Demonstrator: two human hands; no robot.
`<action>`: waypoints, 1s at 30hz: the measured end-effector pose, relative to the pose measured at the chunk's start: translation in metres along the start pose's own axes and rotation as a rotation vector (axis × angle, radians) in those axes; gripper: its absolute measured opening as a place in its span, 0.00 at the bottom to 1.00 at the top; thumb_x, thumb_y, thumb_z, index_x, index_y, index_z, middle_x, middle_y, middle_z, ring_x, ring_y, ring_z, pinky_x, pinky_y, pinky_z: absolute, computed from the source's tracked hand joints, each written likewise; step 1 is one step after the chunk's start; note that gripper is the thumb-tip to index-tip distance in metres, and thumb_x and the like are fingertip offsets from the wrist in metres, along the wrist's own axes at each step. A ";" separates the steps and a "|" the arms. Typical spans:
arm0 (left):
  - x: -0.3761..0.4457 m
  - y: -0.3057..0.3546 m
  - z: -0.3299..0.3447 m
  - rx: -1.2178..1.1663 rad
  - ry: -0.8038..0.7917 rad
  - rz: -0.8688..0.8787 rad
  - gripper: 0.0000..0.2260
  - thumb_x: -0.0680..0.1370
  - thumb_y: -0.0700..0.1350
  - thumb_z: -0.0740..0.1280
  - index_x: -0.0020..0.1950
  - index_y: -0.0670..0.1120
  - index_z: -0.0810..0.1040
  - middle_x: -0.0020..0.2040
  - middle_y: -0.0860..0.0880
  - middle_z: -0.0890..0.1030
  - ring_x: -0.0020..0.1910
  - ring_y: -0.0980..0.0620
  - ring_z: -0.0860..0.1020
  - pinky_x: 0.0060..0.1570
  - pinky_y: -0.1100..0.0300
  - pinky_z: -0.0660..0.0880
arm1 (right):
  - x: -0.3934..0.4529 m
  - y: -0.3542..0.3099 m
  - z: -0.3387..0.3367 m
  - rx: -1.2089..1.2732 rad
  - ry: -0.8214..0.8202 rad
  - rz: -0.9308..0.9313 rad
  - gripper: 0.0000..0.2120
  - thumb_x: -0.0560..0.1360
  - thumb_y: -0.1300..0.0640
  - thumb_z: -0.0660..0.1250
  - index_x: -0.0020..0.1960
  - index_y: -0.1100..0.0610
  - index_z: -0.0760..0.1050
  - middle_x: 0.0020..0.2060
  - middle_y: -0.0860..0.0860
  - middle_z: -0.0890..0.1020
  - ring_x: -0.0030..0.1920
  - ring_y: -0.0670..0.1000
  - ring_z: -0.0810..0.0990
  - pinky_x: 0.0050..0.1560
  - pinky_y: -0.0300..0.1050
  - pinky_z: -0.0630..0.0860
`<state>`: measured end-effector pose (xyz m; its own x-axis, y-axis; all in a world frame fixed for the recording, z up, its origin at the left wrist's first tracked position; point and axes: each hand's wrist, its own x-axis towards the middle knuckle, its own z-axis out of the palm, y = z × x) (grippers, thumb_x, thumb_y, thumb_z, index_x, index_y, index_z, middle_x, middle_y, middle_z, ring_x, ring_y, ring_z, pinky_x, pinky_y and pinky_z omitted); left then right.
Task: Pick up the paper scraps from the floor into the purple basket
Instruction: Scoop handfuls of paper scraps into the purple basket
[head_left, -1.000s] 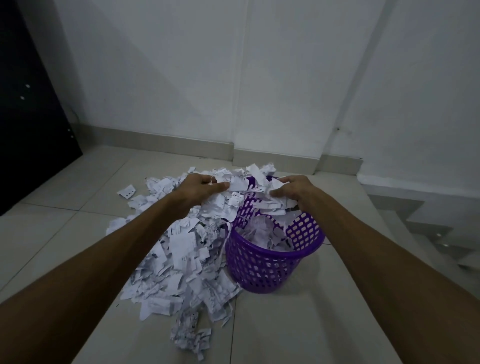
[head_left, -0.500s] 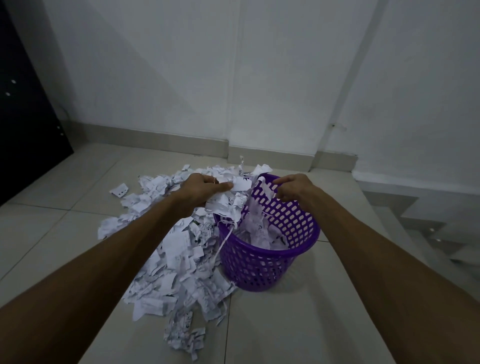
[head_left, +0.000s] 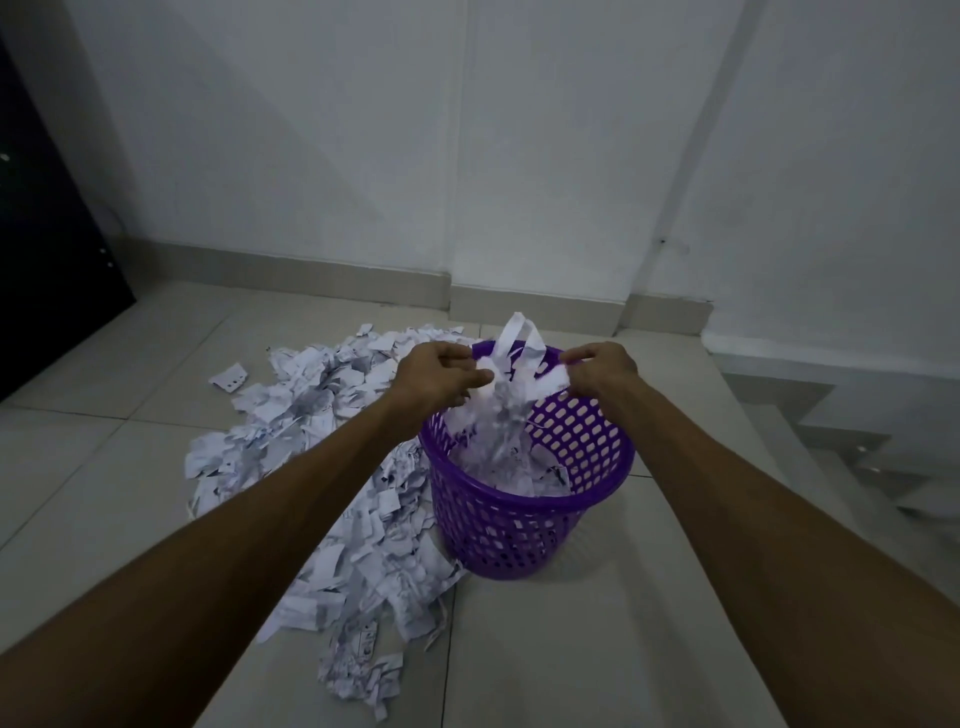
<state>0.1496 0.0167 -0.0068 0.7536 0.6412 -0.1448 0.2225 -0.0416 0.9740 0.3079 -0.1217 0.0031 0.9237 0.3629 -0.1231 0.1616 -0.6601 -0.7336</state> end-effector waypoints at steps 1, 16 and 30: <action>0.000 -0.001 -0.001 0.024 0.006 0.008 0.23 0.71 0.42 0.76 0.64 0.40 0.75 0.52 0.44 0.83 0.45 0.48 0.84 0.42 0.60 0.82 | 0.000 0.001 0.000 0.015 0.011 0.000 0.12 0.75 0.65 0.68 0.55 0.54 0.83 0.56 0.55 0.83 0.53 0.57 0.82 0.56 0.51 0.80; 0.010 -0.017 -0.011 -0.066 -0.019 -0.009 0.12 0.77 0.37 0.69 0.61 0.38 0.78 0.49 0.41 0.84 0.42 0.44 0.85 0.42 0.57 0.82 | 0.020 0.004 0.040 -0.053 0.021 -0.254 0.24 0.72 0.60 0.74 0.67 0.54 0.74 0.66 0.55 0.72 0.58 0.54 0.77 0.44 0.36 0.71; -0.011 -0.015 -0.022 -0.154 -0.082 -0.010 0.12 0.77 0.37 0.69 0.61 0.39 0.77 0.52 0.41 0.83 0.43 0.45 0.85 0.41 0.62 0.81 | 0.005 0.013 0.043 -0.552 -0.028 -0.435 0.11 0.79 0.52 0.64 0.52 0.55 0.82 0.47 0.52 0.84 0.46 0.52 0.81 0.47 0.49 0.80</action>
<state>0.1247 0.0273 -0.0157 0.8014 0.5757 -0.1620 0.1373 0.0866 0.9867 0.2999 -0.1005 -0.0360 0.7268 0.6819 0.0821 0.6742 -0.6856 -0.2745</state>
